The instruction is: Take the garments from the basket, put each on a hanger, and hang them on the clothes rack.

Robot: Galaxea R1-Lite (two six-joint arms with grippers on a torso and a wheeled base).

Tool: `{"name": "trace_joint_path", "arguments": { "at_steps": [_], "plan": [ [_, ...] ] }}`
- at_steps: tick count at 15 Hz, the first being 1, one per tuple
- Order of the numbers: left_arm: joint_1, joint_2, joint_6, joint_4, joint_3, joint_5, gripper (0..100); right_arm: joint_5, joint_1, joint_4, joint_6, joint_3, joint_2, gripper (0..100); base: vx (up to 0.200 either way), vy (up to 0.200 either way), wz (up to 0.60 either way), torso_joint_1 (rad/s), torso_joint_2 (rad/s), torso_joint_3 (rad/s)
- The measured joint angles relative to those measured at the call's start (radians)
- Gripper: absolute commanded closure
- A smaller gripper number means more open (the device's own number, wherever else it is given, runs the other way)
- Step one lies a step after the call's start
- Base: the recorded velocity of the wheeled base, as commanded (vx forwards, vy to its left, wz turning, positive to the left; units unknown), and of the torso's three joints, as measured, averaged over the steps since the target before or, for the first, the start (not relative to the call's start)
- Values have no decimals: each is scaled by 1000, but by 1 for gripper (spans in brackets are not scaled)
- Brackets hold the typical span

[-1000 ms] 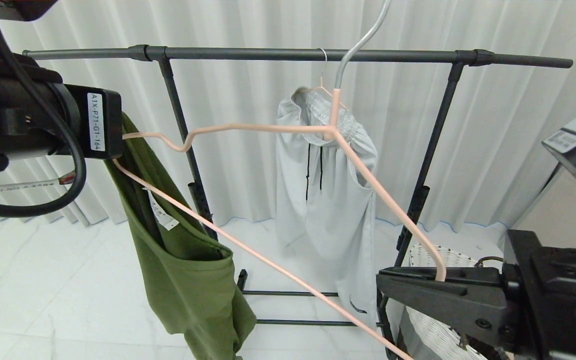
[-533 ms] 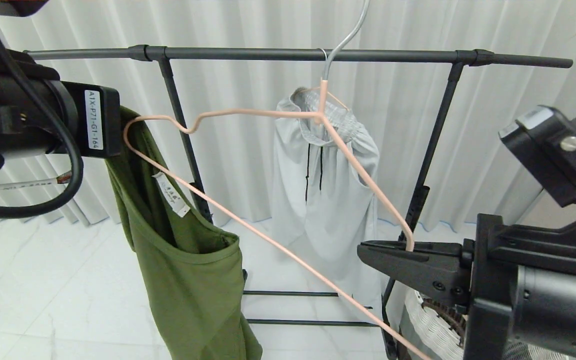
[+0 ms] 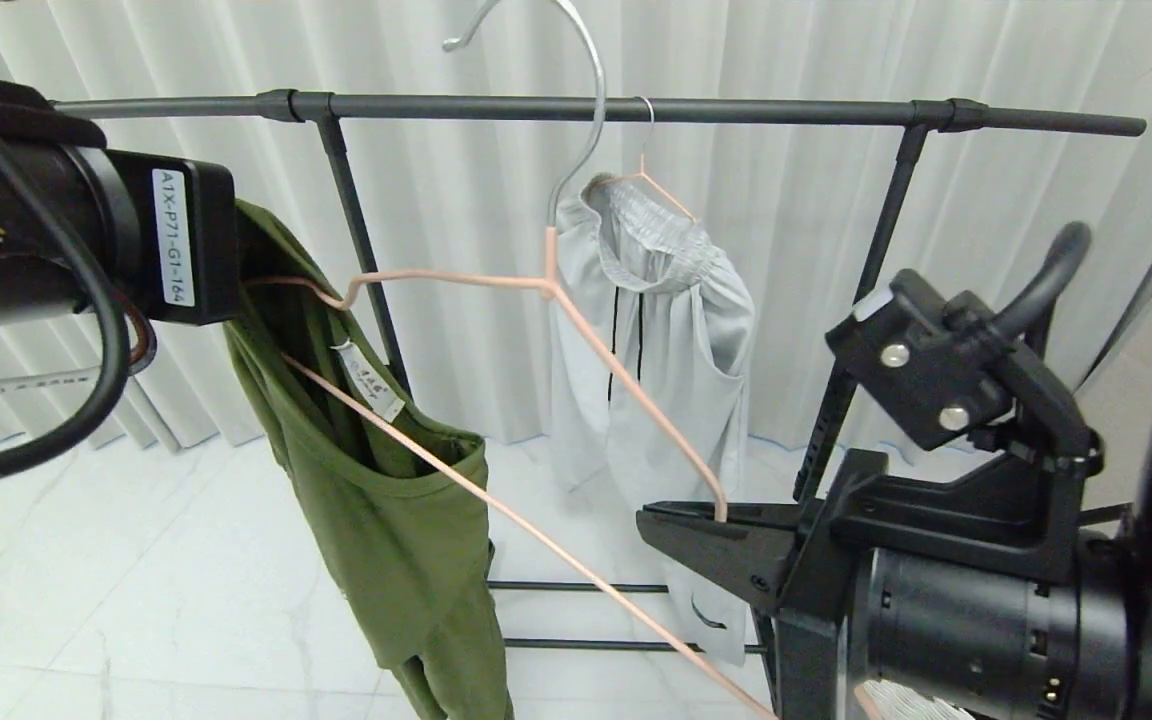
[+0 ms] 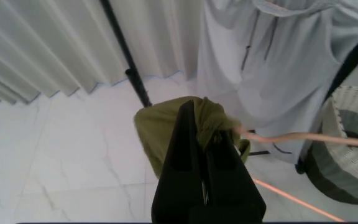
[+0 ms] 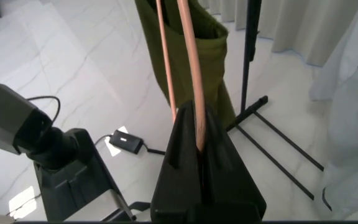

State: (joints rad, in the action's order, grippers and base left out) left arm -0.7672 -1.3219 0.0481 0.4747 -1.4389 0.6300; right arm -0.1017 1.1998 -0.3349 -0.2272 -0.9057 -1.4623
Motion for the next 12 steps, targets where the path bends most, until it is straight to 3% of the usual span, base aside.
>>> {"name": "trace_joint_path", "arguments": {
  "at_steps": [12],
  "plan": [
    [-298, 8, 28, -3, -20, 0, 100, -5, 2, -66, -3, -125, -189, 100, 0, 0, 0, 0, 0, 0]
  ]
}}
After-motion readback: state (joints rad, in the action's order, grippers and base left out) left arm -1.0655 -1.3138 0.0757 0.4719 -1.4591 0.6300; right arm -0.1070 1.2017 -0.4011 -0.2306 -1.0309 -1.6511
